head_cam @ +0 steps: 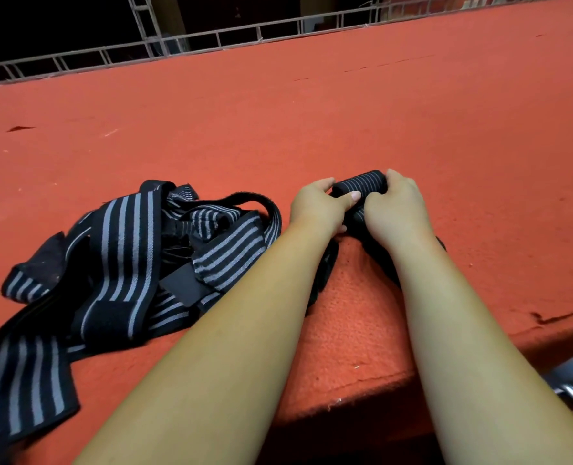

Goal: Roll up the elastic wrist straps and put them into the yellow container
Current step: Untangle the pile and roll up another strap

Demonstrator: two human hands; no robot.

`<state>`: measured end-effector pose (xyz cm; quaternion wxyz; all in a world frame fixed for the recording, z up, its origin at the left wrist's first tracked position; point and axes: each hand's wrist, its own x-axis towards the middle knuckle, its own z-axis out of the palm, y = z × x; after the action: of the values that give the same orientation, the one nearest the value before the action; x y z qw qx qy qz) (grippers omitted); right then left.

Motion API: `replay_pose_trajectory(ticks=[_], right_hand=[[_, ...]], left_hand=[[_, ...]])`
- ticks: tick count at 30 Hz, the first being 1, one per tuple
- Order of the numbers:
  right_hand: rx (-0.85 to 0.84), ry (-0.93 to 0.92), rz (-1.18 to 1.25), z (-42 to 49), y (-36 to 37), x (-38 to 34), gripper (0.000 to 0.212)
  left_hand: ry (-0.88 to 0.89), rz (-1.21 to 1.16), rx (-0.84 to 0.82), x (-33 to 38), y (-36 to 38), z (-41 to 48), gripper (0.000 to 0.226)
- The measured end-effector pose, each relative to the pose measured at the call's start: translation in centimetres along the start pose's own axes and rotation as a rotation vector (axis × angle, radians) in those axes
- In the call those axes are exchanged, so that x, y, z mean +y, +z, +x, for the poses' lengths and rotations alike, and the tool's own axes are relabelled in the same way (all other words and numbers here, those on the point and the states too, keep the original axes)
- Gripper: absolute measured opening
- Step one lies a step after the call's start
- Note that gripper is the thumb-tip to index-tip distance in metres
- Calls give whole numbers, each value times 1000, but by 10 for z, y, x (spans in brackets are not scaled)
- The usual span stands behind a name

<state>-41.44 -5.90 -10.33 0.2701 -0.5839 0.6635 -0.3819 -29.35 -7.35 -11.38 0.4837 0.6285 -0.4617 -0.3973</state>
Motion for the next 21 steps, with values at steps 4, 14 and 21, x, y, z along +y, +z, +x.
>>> replay_pose_trajectory(ticks=[4,14,21], right_hand=[[126,-31,171,-3,1,2,55],[55,-207,348,-57,21,-46,39],[-138,-269,366,-106,60,-100,34]], left_hand=[[-8,28,26,7,-11,-5,77],[37,13,-19,13,-85,-78,15],[70,15,95,13,-163,-122,26]])
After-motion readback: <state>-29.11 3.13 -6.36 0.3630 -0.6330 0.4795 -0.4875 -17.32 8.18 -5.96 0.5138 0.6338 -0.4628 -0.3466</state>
